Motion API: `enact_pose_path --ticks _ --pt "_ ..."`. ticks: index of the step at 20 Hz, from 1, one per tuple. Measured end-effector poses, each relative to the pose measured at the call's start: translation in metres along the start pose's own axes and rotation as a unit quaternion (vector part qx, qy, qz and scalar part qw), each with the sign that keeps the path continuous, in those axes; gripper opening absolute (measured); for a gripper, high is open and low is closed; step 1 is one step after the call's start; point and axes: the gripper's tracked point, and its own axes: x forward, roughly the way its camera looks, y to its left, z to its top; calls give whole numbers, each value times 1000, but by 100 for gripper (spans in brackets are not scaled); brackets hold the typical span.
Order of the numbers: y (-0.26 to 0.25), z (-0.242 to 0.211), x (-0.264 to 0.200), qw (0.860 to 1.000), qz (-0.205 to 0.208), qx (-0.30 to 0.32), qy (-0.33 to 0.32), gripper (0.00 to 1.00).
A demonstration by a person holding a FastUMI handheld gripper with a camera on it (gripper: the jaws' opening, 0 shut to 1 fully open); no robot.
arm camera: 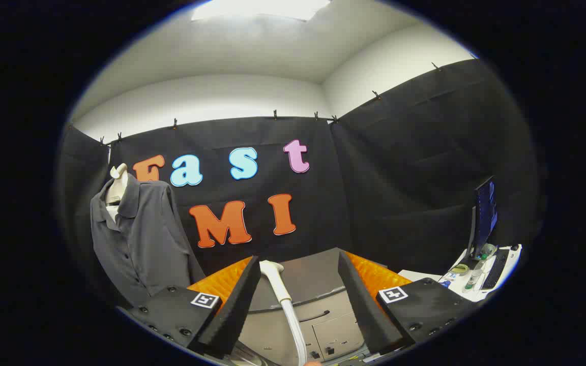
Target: Iron the clothes twice with a garment steamer, once on the left side and once on the right side.
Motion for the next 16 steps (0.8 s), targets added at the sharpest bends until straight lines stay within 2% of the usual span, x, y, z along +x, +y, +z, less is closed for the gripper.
enact_pose_path --ticks 6,16 --pt "14 -9 8 1000 16 -8 18 98" --pt "18 -11 7 999 15 -21 30 98"
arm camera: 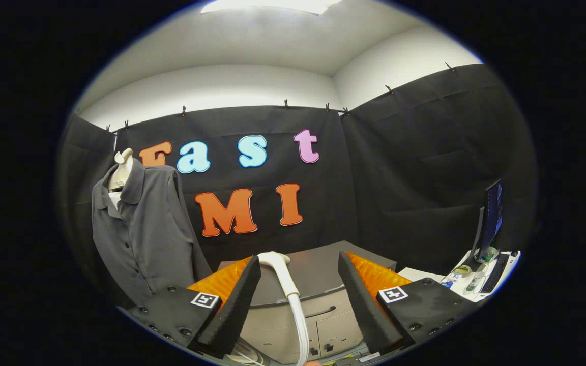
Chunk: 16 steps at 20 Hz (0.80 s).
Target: Iron the clothes twice with a garment steamer, once on the left side and once on the right side.
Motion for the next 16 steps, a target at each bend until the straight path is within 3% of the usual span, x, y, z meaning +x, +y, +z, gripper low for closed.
enact_pose_path --ticks 10,16 --pt "2 -4 0 1000 -2 -1 18 98" --pt "20 -3 10 999 25 -7 31 98"
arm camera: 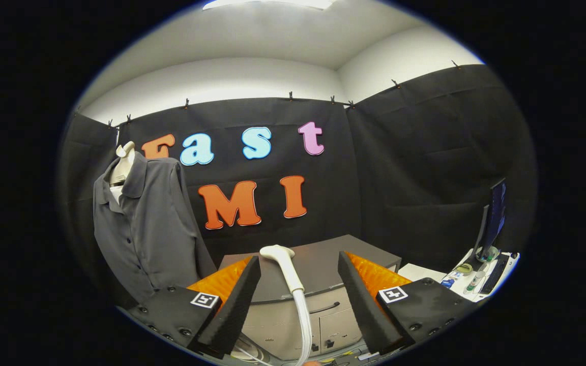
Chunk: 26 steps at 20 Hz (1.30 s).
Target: Iron the clothes twice with a garment steamer, once on the left side and once on the right side.
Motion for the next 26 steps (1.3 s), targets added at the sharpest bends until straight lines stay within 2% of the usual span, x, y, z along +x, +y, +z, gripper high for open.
enact_pose_path --ticks 7,11,14,21,26 --pt "12 -5 41 998 24 -34 52 97" --pt "25 -21 75 992 53 -53 104 97" --pt "20 -31 106 988 59 -55 135 97" --pt "11 -67 187 972 71 -56 216 97" --pt "21 -93 238 958 95 -59 265 97"
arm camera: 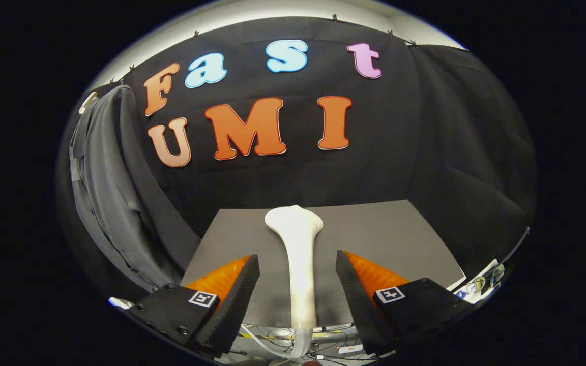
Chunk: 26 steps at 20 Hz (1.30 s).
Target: Iron the clothes twice with a garment steamer, once on the left side and once on the right side.
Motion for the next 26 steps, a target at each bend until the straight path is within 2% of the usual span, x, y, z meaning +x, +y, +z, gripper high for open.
enact_pose_path --ticks 6,14,18,20,22,24,26 --pt "1 -13 49 998 19 -5 57 98" --pt "-12 -33 85 993 11 3 114 98" --pt "-14 -42 94 991 14 2 133 82" --pt "-14 -45 96 990 18 2 142 79" --pt "-10 -50 98 989 25 4 148 70" --pt "-8 -51 98 988 29 4 152 56" --pt "-9 -52 100 988 30 3 153 53"
